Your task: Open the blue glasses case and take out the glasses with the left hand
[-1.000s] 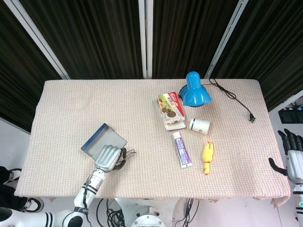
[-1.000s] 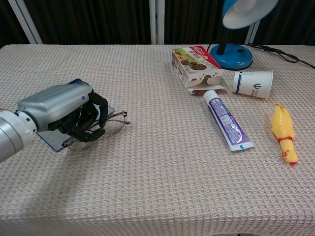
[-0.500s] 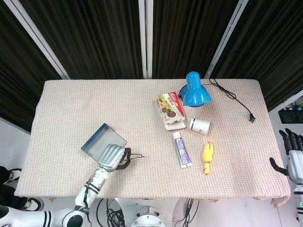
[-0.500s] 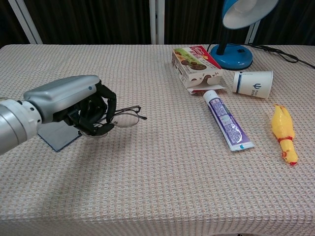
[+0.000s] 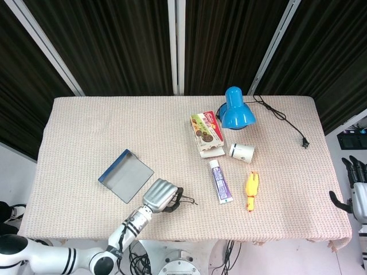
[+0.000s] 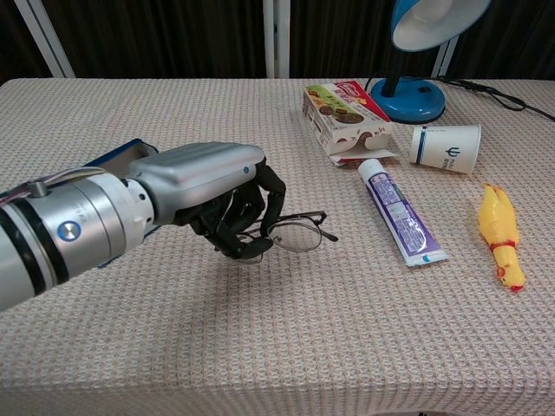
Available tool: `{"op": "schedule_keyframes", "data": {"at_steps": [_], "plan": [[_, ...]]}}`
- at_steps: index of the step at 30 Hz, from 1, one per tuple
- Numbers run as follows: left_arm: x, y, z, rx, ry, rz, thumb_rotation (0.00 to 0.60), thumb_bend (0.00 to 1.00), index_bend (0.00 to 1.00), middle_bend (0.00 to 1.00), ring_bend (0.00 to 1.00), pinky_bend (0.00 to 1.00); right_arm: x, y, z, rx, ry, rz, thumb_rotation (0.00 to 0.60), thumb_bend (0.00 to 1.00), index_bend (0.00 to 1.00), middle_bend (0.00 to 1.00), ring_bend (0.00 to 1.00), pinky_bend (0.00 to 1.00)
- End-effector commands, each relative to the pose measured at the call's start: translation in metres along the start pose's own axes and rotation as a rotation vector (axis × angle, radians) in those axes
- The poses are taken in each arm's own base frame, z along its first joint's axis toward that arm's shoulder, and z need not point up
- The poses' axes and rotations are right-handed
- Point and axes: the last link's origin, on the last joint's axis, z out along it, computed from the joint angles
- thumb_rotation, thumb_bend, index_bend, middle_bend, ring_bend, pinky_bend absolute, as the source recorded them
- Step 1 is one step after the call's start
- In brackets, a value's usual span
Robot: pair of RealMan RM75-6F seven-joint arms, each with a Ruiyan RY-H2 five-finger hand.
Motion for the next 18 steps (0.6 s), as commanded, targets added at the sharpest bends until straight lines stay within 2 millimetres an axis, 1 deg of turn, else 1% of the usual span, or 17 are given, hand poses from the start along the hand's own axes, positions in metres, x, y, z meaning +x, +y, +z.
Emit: {"op": "schedule_keyframes", "data": {"at_steps": [1, 2, 3, 5, 6, 7, 8, 10, 12, 13, 15, 18], "plan": [[-0.003, 0.002, 0.005, 0.000, 0.014, 0.012, 0.600, 0.35, 0.57, 0.77, 0.64, 0.62, 0.001, 0.002, 0.000, -0.004, 0.002, 0.001, 0.600, 0.24, 0.00, 0.00, 0.00, 0.00], [-0.003, 0.002, 0.005, -0.002, 0.021, 0.018, 0.600, 0.35, 0.55, 0.77, 0.64, 0.62, 0.001, 0.002, 0.000, -0.004, 0.002, 0.001, 0.600, 0.24, 0.00, 0.00, 0.00, 0.00], [-0.004, 0.003, 0.006, -0.011, 0.027, 0.021, 0.600, 0.35, 0.49, 0.74, 0.62, 0.60, 0.001, 0.003, -0.001, -0.006, 0.001, 0.002, 0.600, 0.24, 0.00, 0.00, 0.00, 0.00], [-0.005, 0.002, 0.005, -0.024, 0.031, 0.018, 0.600, 0.35, 0.42, 0.66, 0.58, 0.55, 0.001, 0.004, -0.001, -0.006, 0.001, 0.002, 0.600, 0.24, 0.00, 0.00, 0.00, 0.00], [-0.005, 0.001, 0.005, -0.032, 0.029, 0.015, 0.600, 0.35, 0.37, 0.59, 0.54, 0.52, 0.000, 0.004, 0.000, -0.007, 0.000, 0.002, 0.600, 0.24, 0.00, 0.00, 0.00, 0.00], [-0.005, 0.000, 0.005, -0.037, 0.027, 0.014, 0.600, 0.34, 0.32, 0.52, 0.49, 0.48, 0.000, 0.004, 0.000, -0.006, -0.001, 0.002, 0.600, 0.24, 0.00, 0.00, 0.00, 0.00], [-0.005, -0.001, 0.005, -0.041, 0.026, 0.015, 0.600, 0.33, 0.29, 0.48, 0.46, 0.46, 0.000, 0.003, 0.000, -0.006, -0.001, 0.002, 0.600, 0.24, 0.00, 0.00, 0.00, 0.00], [-0.005, -0.003, 0.004, -0.046, 0.022, 0.011, 0.600, 0.29, 0.21, 0.35, 0.35, 0.39, 0.000, 0.002, 0.000, -0.003, -0.001, 0.001, 0.600, 0.24, 0.00, 0.00, 0.00, 0.00], [-0.005, -0.006, 0.003, -0.042, 0.017, 0.013, 0.600, 0.27, 0.14, 0.25, 0.27, 0.33, 0.000, 0.001, 0.000, -0.001, 0.000, 0.000, 0.600, 0.24, 0.00, 0.00, 0.00, 0.00], [-0.004, -0.007, 0.003, -0.039, 0.016, 0.010, 0.600, 0.26, 0.09, 0.19, 0.20, 0.28, 0.000, 0.001, 0.000, 0.000, 0.000, 0.000, 0.600, 0.24, 0.00, 0.00, 0.00, 0.00], [0.000, -0.010, 0.001, -0.026, 0.034, 0.001, 0.600, 0.25, 0.05, 0.13, 0.13, 0.22, 0.000, 0.000, 0.000, 0.001, 0.002, -0.001, 0.600, 0.24, 0.00, 0.00, 0.00, 0.00], [0.010, -0.018, -0.006, 0.000, 0.075, 0.013, 0.600, 0.23, 0.03, 0.07, 0.05, 0.16, 0.001, 0.000, 0.000, -0.001, 0.004, -0.003, 0.600, 0.24, 0.00, 0.00, 0.00, 0.00]]}}
